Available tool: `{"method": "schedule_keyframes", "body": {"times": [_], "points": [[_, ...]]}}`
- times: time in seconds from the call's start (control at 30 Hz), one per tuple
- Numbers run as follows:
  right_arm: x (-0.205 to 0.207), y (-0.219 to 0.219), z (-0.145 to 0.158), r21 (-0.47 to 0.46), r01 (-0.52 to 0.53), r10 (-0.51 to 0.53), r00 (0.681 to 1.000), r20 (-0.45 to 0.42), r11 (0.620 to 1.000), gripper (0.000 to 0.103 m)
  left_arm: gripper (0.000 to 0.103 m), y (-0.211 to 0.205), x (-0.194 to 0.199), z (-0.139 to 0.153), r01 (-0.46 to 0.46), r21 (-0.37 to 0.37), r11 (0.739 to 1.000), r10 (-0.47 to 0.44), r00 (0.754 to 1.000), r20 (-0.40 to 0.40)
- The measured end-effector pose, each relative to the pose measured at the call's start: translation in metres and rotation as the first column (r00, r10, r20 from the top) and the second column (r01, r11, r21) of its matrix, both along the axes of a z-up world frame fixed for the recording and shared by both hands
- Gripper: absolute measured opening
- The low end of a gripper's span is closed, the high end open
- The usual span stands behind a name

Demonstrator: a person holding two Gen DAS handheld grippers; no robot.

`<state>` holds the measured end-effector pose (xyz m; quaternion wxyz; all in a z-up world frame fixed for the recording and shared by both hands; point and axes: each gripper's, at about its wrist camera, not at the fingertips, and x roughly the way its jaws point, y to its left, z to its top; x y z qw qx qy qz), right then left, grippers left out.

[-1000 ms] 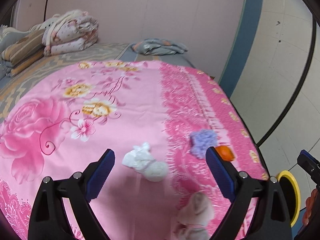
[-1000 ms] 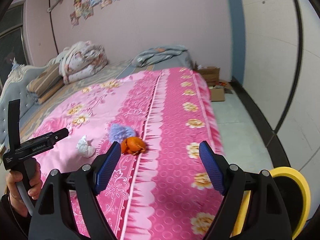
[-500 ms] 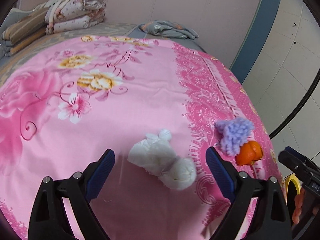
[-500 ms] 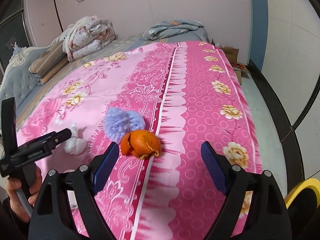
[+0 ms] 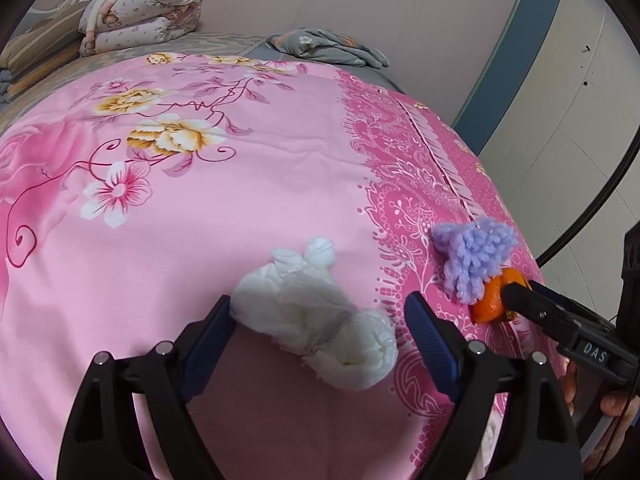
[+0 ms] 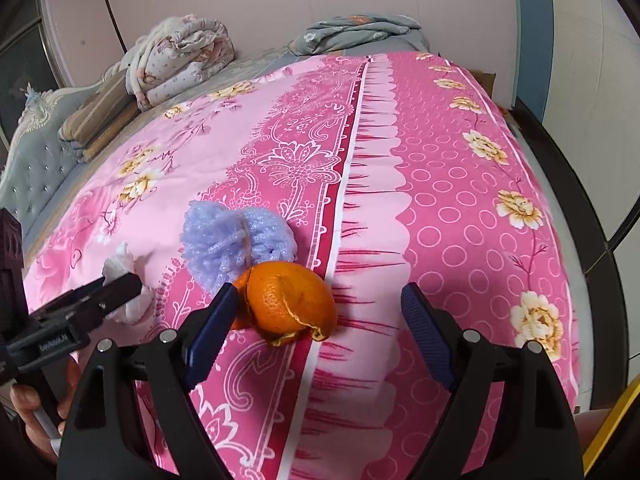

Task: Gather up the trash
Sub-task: 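Grasp the white tissue with the left tool while the right tool grasps the orange peel, then carry the white tissue and orange peel over the yellow-rimmed bin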

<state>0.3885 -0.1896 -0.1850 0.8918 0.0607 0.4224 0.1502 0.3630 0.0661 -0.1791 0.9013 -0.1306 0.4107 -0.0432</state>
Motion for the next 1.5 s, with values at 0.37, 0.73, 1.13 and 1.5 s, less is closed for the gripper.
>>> {"method": "schedule_keyframes", "body": {"times": [0.37,0.73,1.13,1.5], "points": [[-0.002,0.007,0.0,0.039,-0.042,0.041,0.999,0.003,0.998,0.037,0.037,-0.017,0.001,-0.003,0.086,0.006,0.996,-0.086,0.996,0.003],[-0.011,0.003,0.007,0.029,-0.03,0.03,0.999,0.019,0.999,0.019,0.034,-0.015,-0.008,0.006,0.083,-0.021,0.996,-0.082,0.996,0.034],[-0.038,-0.01,0.038,0.032,-0.015,0.013,0.997,0.072,0.999,0.017,0.034,-0.011,-0.025,0.027,0.071,0.0,0.997,-0.071,0.995,0.073],[-0.095,-0.036,0.079,0.06,0.0,-0.007,0.993,0.12,0.998,0.017,0.034,-0.016,-0.061,0.064,0.065,0.023,0.998,-0.067,0.989,0.132]]}}
